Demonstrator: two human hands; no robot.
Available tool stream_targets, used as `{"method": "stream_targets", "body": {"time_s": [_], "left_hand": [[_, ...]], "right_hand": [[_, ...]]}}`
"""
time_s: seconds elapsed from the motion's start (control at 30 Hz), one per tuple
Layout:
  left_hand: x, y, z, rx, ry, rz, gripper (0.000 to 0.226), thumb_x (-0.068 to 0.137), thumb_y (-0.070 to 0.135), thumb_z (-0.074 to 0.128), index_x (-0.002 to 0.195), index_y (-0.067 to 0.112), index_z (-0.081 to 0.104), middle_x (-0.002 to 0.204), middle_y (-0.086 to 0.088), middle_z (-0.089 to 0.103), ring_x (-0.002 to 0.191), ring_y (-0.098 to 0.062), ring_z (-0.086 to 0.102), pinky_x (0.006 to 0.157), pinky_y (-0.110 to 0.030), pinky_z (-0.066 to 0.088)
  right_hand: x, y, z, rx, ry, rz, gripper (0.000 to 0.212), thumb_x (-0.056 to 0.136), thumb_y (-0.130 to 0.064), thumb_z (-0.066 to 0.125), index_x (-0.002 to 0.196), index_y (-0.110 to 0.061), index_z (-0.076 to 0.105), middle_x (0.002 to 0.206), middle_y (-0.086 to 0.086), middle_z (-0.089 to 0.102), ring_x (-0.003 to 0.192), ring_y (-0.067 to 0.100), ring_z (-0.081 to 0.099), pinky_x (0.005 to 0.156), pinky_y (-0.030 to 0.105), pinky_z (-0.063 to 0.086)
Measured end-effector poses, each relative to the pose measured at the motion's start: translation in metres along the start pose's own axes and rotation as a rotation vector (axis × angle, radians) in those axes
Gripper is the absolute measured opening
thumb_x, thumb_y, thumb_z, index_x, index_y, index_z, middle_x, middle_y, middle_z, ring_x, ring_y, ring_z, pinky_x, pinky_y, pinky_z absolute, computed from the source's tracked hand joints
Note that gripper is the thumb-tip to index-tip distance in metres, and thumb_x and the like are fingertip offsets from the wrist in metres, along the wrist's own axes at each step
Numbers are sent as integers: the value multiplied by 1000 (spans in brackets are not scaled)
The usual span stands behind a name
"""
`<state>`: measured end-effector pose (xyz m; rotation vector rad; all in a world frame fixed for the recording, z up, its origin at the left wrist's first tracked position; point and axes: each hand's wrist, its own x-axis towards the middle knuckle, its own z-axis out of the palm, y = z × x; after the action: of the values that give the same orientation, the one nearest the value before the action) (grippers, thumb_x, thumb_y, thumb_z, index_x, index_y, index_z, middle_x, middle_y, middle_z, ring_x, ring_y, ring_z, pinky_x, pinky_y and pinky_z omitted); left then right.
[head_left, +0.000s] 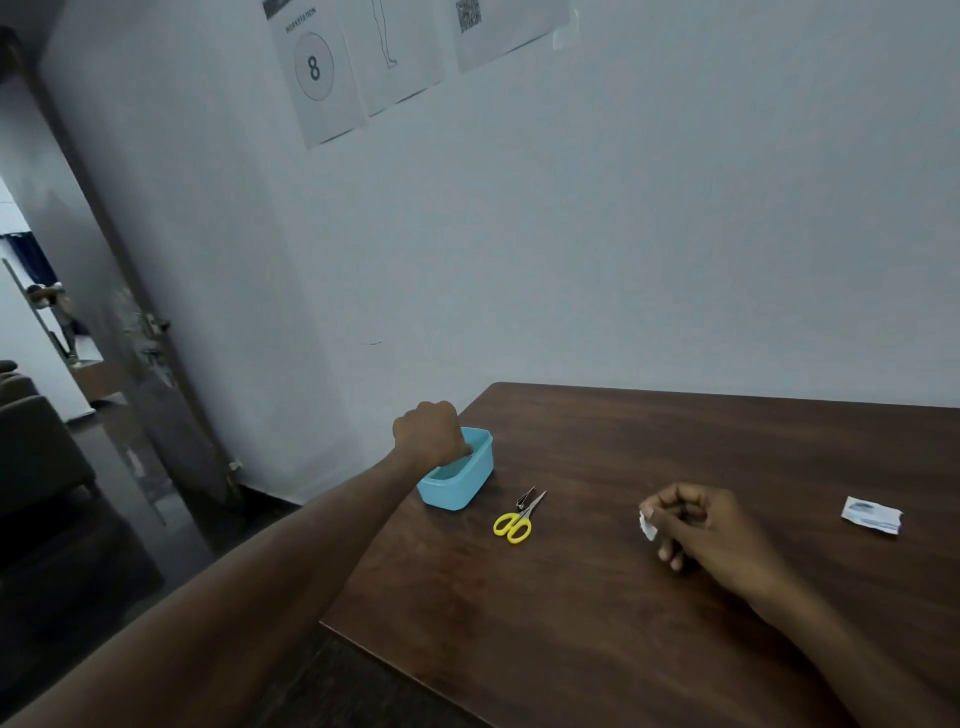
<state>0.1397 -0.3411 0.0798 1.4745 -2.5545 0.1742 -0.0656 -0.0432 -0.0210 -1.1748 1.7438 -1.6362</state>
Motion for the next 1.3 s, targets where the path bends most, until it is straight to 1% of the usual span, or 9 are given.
{"method": "stream_targets", "body": {"time_s": [0.17,0.27,0.33,0.43,0.63,0.77,0.87,1.13,1.3], "left_hand": [[-17,23,-3,-96,149,207,27,93,47,77,105,23,80,102,5,81,95,-18,74,81,-35,62],[-35,43,0,-86,142,316,18,95,38,75,105,24,80,106,4,80,100,-19,73,82,-35,60],[-45,53,7,-81,72,311,14,92,32,73,88,19,76,96,-1,76,93,-24,72,75,-36,58],[-56,62,21,-72,-27,281,32,90,30,73,68,13,58,84,-8,67,81,-30,68,65,-36,52],[-62,66,38,6,-38,274,17,99,28,68,93,11,67,109,-11,70,99,-34,72,72,-41,56],[-61,70,43,71,-2,254,13,100,14,61,100,8,72,109,-13,73,97,-34,74,73,-42,58],[-60,71,44,45,2,248,15,101,18,62,96,7,71,103,-12,73,93,-32,73,68,-39,54],[-46,93,58,-339,112,333,37,101,21,61,67,22,46,73,-3,60,71,-30,64,64,-41,49],[-53,133,68,-706,70,383,15,100,15,72,88,23,66,80,2,75,68,-11,72,69,-27,57]], "right_hand": [[1,2,0,53,37,17,7,100,-8,72,96,-5,77,76,11,77,62,22,72,56,29,59],[4,4,-4,62,62,23,6,99,-7,73,97,-3,77,79,17,77,65,23,73,59,31,61],[5,5,-6,66,79,22,6,99,-7,73,96,-4,77,80,20,77,66,25,73,61,33,61],[6,9,-9,53,87,21,5,99,-9,74,97,-5,78,78,16,77,67,27,73,63,37,61],[7,11,-12,27,102,20,6,100,-9,73,96,-6,77,76,16,77,65,31,72,63,41,59],[8,13,-14,25,112,26,6,100,-10,74,96,-6,77,78,17,77,65,32,72,63,41,59],[8,14,-13,26,120,32,6,100,-9,73,96,-6,76,78,17,77,64,31,71,62,40,58],[13,21,-20,107,237,31,7,102,-2,68,101,-5,75,76,11,76,64,22,72,59,33,59],[18,28,-31,94,353,59,23,100,5,66,98,-15,78,82,8,78,71,21,77,72,41,63]]}}
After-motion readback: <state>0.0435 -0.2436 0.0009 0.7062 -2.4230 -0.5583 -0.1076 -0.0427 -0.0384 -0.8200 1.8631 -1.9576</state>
